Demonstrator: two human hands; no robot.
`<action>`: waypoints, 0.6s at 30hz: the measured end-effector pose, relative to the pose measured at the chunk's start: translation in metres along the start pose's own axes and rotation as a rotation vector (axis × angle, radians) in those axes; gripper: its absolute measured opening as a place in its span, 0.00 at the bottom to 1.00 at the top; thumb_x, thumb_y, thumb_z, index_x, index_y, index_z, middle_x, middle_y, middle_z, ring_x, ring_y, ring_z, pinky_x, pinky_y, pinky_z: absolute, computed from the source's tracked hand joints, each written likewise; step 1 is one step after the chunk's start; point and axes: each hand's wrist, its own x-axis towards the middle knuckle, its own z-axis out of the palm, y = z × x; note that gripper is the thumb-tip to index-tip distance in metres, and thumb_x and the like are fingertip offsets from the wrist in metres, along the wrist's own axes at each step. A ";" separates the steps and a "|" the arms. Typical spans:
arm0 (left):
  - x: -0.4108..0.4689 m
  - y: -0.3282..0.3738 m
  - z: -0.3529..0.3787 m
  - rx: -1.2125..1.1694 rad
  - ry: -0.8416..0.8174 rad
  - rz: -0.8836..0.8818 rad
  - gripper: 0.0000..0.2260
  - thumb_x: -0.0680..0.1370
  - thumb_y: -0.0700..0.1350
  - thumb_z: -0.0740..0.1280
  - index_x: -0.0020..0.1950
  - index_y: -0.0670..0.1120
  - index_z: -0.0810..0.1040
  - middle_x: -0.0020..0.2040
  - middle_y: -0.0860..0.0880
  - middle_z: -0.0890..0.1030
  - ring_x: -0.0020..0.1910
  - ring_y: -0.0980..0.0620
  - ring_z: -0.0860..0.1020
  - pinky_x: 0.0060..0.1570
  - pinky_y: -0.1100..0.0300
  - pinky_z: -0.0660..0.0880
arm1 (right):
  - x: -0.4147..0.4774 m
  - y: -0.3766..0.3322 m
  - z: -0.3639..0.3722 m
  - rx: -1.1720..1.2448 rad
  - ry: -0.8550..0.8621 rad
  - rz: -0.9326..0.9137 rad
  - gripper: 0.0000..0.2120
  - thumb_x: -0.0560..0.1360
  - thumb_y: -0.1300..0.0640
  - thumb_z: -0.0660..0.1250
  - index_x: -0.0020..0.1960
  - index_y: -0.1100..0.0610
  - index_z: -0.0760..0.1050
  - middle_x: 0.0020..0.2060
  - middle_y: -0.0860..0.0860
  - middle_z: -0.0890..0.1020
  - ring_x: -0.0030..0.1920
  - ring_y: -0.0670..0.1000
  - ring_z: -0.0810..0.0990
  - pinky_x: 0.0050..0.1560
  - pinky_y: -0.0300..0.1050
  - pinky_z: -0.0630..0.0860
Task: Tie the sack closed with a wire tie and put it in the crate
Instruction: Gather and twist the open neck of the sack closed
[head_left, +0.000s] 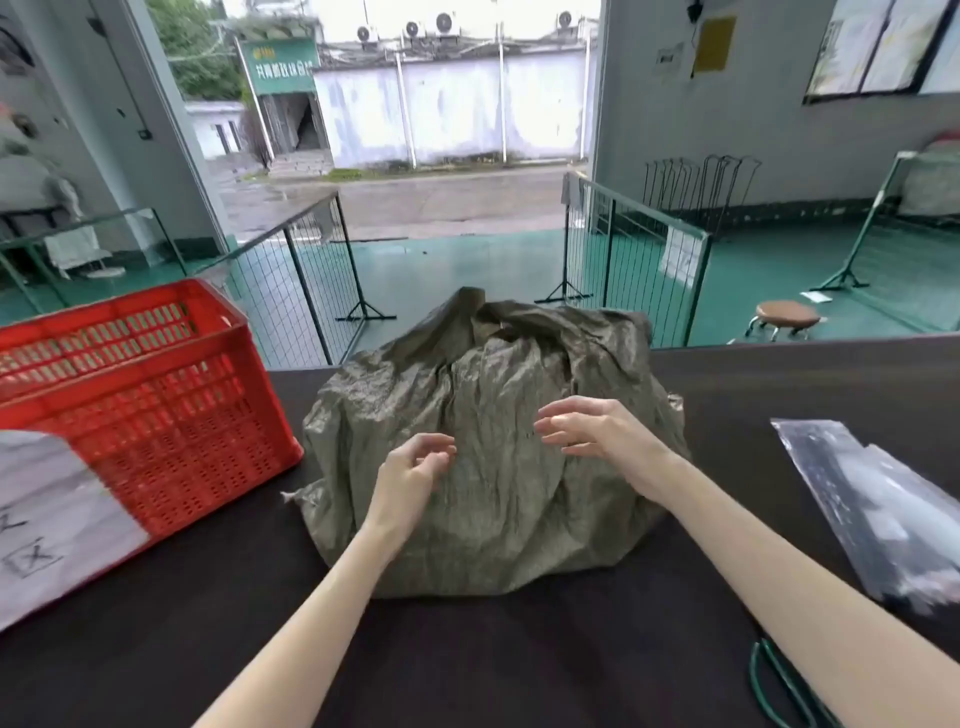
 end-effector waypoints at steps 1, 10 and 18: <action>-0.002 -0.007 -0.001 0.134 0.042 0.075 0.10 0.76 0.36 0.65 0.47 0.50 0.81 0.48 0.49 0.84 0.48 0.51 0.80 0.51 0.60 0.74 | 0.002 0.006 0.004 -0.060 0.044 -0.020 0.10 0.76 0.57 0.65 0.55 0.55 0.79 0.52 0.51 0.84 0.53 0.48 0.82 0.57 0.43 0.76; 0.008 -0.018 -0.030 0.751 0.457 0.344 0.14 0.73 0.43 0.71 0.58 0.48 0.76 0.61 0.48 0.73 0.64 0.43 0.68 0.62 0.41 0.62 | 0.020 0.040 0.018 -0.632 0.646 -0.228 0.14 0.74 0.60 0.67 0.59 0.59 0.73 0.55 0.56 0.77 0.57 0.55 0.74 0.55 0.46 0.70; 0.054 -0.017 -0.025 0.626 0.165 0.013 0.30 0.74 0.38 0.69 0.75 0.43 0.63 0.64 0.40 0.76 0.64 0.41 0.74 0.64 0.50 0.66 | 0.052 0.033 0.022 -0.758 0.596 -0.097 0.32 0.72 0.54 0.71 0.71 0.60 0.61 0.68 0.60 0.66 0.67 0.61 0.65 0.66 0.54 0.64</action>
